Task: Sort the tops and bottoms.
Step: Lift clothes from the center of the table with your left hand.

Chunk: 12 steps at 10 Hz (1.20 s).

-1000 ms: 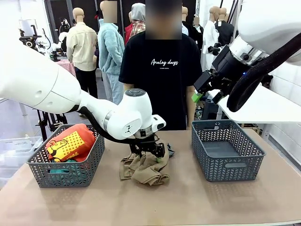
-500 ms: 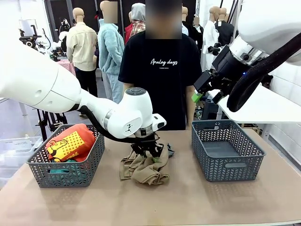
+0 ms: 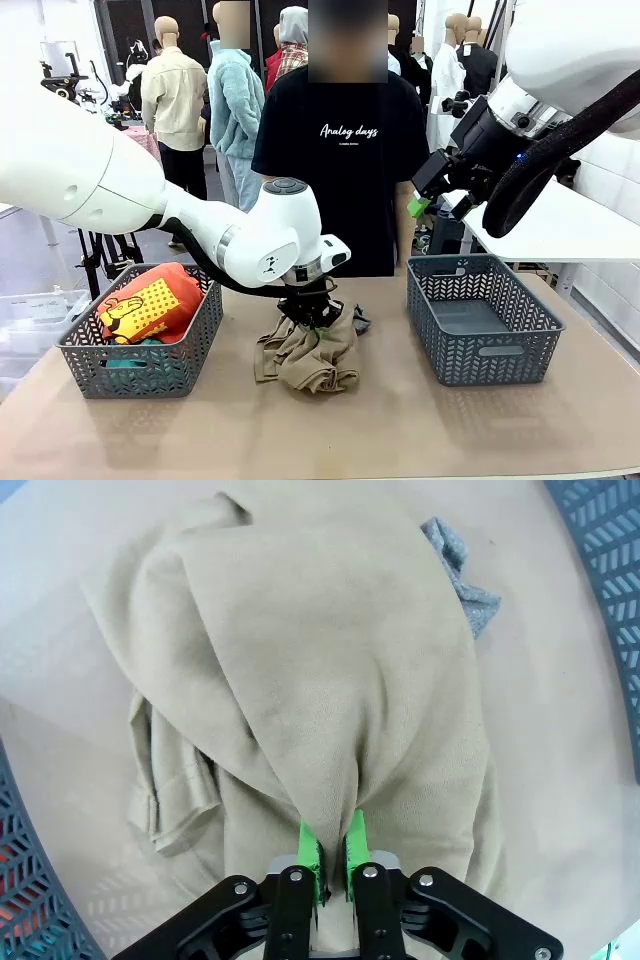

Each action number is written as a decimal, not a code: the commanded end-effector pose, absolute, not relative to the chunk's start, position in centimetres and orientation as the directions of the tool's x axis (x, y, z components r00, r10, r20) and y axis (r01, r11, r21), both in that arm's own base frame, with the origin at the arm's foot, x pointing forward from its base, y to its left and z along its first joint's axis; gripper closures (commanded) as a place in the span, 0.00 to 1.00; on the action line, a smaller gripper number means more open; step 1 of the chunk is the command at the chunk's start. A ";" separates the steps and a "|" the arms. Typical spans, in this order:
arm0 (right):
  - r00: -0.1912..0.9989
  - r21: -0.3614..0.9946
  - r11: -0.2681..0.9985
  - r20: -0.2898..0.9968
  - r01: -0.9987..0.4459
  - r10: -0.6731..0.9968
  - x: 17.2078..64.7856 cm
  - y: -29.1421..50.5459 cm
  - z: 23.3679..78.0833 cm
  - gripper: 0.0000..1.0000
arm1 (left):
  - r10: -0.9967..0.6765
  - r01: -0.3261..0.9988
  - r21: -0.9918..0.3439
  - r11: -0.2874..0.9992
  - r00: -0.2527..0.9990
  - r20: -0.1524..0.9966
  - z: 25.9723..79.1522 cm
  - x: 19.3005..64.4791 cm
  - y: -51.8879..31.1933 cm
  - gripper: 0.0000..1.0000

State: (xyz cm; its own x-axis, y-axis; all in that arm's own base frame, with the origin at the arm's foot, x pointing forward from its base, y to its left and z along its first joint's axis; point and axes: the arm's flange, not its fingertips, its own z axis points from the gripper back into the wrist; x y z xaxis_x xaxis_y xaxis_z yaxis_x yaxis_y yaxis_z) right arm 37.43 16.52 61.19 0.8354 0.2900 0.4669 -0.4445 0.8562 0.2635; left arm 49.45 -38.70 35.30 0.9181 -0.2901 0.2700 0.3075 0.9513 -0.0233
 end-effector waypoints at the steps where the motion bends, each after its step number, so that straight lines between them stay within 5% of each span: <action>1: 0.833 0.257 0.856 0.468 -0.449 0.296 37.6 16.5 61.3 0.00 | -0.254 0.266 -0.005 0.964 0.925 0.283 36.5 48.5 -37.5 1.00; 9: 0.833 0.257 0.856 0.468 -0.449 0.296 37.6 16.5 61.3 0.00 | -0.373 0.361 0.122 0.924 0.791 0.485 59.4 43.3 -35.4 1.00; 12: 0.833 0.257 0.856 0.468 -0.449 0.296 37.6 16.5 61.3 0.00 | -0.374 0.341 0.183 0.922 0.667 0.644 66.5 41.0 -34.6 1.00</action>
